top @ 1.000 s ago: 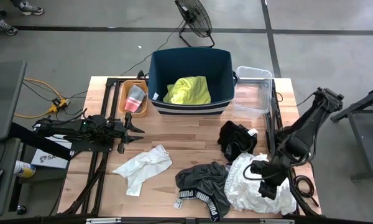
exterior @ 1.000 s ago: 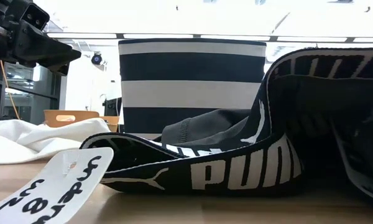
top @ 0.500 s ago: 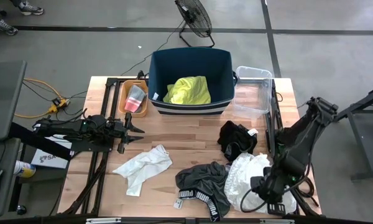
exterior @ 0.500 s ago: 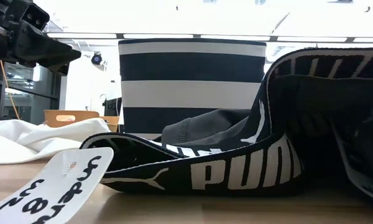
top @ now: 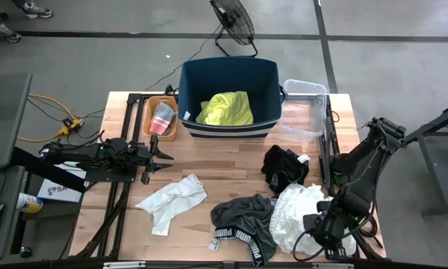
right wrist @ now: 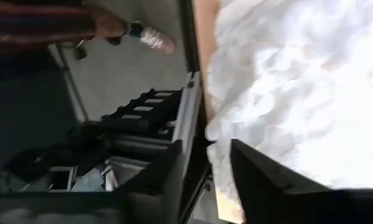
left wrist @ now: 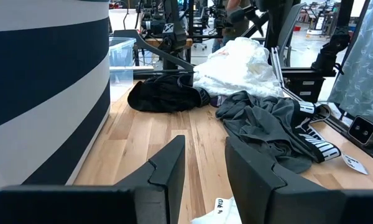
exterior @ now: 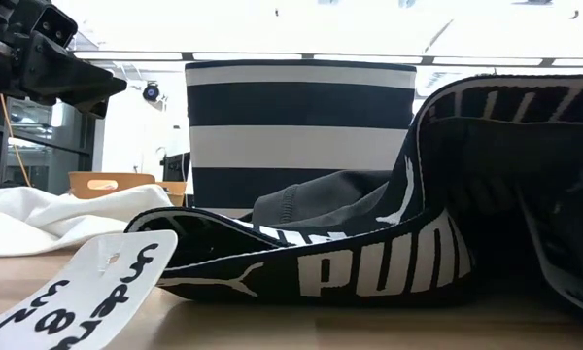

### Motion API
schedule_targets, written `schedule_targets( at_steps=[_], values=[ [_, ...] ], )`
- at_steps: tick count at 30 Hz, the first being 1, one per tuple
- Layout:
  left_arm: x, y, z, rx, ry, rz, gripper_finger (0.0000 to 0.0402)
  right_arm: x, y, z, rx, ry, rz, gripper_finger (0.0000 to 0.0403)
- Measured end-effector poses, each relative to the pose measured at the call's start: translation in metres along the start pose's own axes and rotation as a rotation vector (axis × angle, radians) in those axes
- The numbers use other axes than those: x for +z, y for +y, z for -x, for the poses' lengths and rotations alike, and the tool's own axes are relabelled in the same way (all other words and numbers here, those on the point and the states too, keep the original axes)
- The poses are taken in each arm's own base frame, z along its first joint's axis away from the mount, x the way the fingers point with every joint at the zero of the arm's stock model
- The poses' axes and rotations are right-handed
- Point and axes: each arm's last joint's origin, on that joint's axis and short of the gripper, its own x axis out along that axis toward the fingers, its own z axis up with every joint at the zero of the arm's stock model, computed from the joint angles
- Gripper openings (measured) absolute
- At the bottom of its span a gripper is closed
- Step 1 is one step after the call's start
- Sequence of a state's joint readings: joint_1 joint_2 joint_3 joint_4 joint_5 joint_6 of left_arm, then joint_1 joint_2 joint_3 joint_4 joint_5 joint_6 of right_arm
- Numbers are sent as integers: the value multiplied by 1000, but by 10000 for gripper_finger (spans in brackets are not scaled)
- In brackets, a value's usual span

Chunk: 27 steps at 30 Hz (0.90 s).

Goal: Pick & Place Cloths
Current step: Put the white dress into the laundry organizer

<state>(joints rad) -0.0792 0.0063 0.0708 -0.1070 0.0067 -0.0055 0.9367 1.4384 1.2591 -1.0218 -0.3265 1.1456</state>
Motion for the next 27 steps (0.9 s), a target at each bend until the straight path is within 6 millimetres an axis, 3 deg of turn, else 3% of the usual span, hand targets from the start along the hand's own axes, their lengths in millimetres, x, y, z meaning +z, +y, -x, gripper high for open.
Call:
schedule_targets(
  at_steps=[7,13,18,27],
  values=[
    [0,0,0,0,0,0,113,-2,-10,1,-131,-38,-38,266],
    [0,0,0,0,0,0,113,-5,-17,0,-212,-10,-55,338],
    [0,0,0,0,0,0,113,-6,-25,-9,-283,-56,-46,364],
    [0,0,0,0,-1,0,113,-3,-47,-45,-274,-56,-52,366]
  ],
)
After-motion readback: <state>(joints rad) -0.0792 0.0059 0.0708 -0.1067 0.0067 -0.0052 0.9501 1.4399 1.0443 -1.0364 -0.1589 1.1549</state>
